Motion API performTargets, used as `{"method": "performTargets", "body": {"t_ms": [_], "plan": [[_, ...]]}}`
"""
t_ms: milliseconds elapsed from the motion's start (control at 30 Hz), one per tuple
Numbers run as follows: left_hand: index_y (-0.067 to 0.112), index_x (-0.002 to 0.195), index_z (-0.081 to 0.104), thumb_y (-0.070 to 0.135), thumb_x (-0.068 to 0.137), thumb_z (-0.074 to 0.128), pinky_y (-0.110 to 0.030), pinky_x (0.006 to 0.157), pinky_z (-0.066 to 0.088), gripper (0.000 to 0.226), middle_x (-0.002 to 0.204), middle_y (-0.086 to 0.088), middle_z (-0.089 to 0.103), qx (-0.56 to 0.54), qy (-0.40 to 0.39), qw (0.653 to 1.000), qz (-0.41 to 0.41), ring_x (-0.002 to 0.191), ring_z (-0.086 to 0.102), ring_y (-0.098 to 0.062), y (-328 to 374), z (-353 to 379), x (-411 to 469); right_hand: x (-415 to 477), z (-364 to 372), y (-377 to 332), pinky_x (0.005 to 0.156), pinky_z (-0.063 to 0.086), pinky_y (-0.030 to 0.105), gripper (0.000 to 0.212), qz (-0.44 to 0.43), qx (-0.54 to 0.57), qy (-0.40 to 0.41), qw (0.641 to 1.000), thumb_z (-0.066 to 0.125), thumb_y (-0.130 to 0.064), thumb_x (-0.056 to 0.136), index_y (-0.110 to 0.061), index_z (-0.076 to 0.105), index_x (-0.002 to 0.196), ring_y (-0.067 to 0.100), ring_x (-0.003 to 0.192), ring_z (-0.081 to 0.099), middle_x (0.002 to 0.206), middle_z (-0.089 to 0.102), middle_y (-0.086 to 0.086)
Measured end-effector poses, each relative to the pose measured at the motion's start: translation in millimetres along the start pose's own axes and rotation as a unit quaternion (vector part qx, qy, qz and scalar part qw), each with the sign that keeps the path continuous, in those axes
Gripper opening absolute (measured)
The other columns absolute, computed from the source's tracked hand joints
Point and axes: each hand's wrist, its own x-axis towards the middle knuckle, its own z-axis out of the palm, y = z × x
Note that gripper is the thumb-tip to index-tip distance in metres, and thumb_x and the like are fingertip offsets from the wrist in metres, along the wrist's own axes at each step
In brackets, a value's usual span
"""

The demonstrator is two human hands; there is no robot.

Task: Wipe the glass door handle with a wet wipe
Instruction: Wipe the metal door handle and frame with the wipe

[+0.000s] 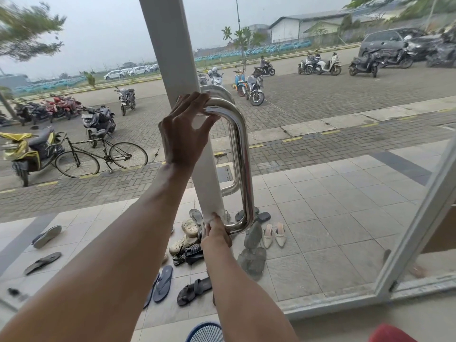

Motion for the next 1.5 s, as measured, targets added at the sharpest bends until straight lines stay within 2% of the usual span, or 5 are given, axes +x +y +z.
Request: {"method": "performTargets", "body": {"t_ms": [800,967,1167,1333,1500], "plan": [[0.013,0.116,0.075,0.046,0.087,0.075,-0.032,0.094,0.055,0.044,0.118,0.0,0.073,-0.003,-0.006,1.0,0.01,0.113,0.067,-0.015,-3.7,0.8,-0.6,-9.0,-12.3,-9.4,0.065,0.055,0.027,0.037,-0.01,-0.095,0.034,0.995,0.085,-0.012,0.074,-0.001,0.051,0.065,0.014,0.047,0.054,0.054,0.057,0.008],[0.014,0.116,0.074,0.048,0.088,0.073,-0.033,0.092,0.055,0.044,0.118,0.001,0.073,-0.004,-0.012,1.0,0.0,0.113,0.067,-0.014,-4.5,0.8,-0.4,-5.4,-18.6,-9.4,0.045,0.047,0.023,0.034,-0.024,-0.086,0.04,0.995,0.089,-0.014,0.068,-0.003,0.058,0.062,0.013,0.048,0.057,0.052,0.062,0.002],[0.017,0.117,0.074,0.048,0.086,0.074,-0.034,0.091,0.056,0.043,0.122,0.005,0.072,0.001,-0.028,1.0,-0.006,0.116,0.066,-0.012,-5.2,-1.2,2.3,-5.4,-29.8,-10.3,0.083,0.06,0.04,0.031,-0.043,-0.117,-0.003,0.992,0.089,-0.014,0.067,-0.006,0.06,0.06,0.015,0.063,0.065,0.056,0.067,0.0],[0.022,0.117,0.075,0.05,0.083,0.075,-0.03,0.093,0.055,0.045,0.122,0.006,0.071,0.038,-0.053,0.998,-0.011,0.116,0.066,-0.008,-1.4,-9.8,8.0,-11.5,-38.1,-22.5,0.04,0.052,0.019,0.051,-0.08,-0.112,0.021,0.99,0.092,-0.004,0.062,0.004,0.064,0.105,0.02,0.07,0.067,0.095,0.07,0.015],[0.025,0.117,0.075,0.053,0.083,0.074,-0.03,0.09,0.057,0.045,0.121,0.008,0.071,0.033,-0.063,0.997,-0.024,0.113,0.067,-0.006,-0.6,-11.0,9.6,-17.1,-42.5,-31.5,0.064,0.063,0.036,0.046,-0.111,-0.16,0.025,0.981,0.095,-0.003,0.056,0.002,0.067,0.091,0.023,0.069,0.071,0.084,0.072,0.014]]}}
